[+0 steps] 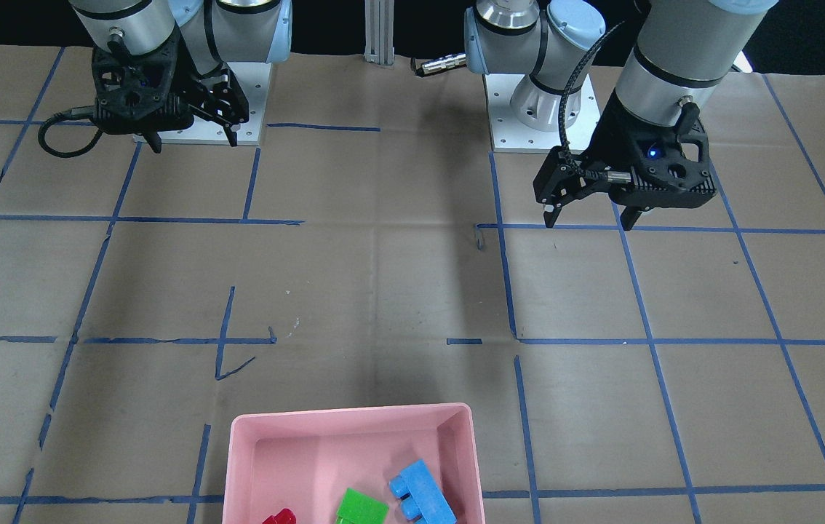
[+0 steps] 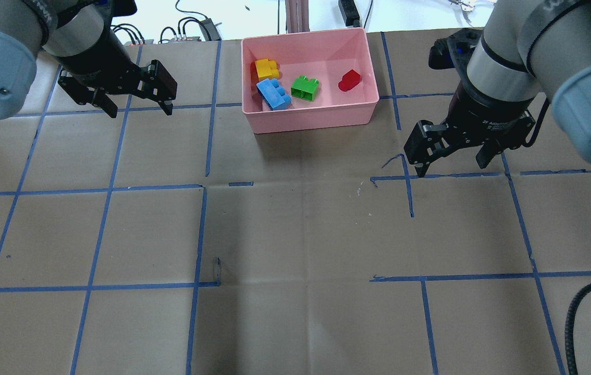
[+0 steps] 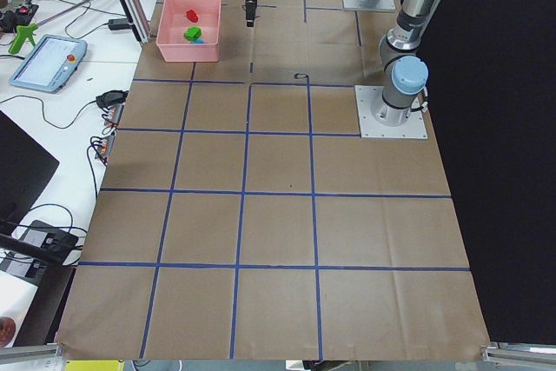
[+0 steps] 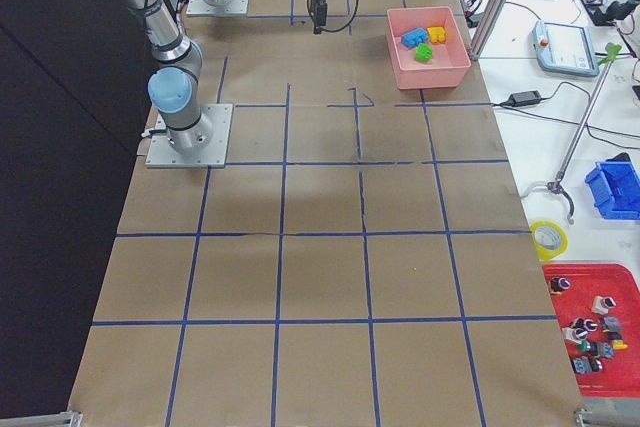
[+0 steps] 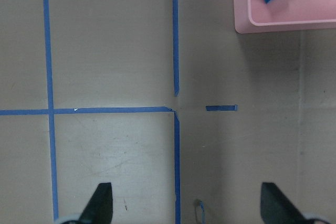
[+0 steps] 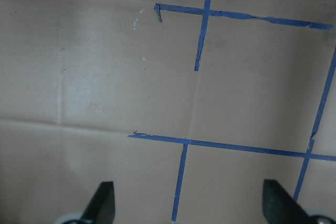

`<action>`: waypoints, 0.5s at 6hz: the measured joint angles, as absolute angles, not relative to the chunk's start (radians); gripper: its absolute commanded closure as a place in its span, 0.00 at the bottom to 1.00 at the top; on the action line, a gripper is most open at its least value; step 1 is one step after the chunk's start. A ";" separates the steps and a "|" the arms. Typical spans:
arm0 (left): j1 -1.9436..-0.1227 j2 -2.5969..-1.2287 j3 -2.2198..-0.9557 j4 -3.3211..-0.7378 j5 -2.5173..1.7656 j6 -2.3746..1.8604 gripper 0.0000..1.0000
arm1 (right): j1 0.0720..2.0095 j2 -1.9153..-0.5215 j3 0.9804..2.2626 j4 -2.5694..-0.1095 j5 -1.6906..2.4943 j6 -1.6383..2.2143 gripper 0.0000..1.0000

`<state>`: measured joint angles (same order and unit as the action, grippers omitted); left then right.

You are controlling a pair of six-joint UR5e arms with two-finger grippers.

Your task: Put all blocks into box

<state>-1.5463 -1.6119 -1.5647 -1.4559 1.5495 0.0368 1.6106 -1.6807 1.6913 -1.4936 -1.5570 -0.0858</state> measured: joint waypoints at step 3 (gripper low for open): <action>-1.546 -1.612 -1.565 -1.456 1.549 0.037 0.01 | 1.610 -1.677 1.699 -1.494 -1.568 -0.087 0.00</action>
<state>-1.5463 -1.6116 -1.5647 -1.4558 1.5493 0.0368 1.6104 -1.6767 1.6992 -1.4937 -1.5678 -0.0868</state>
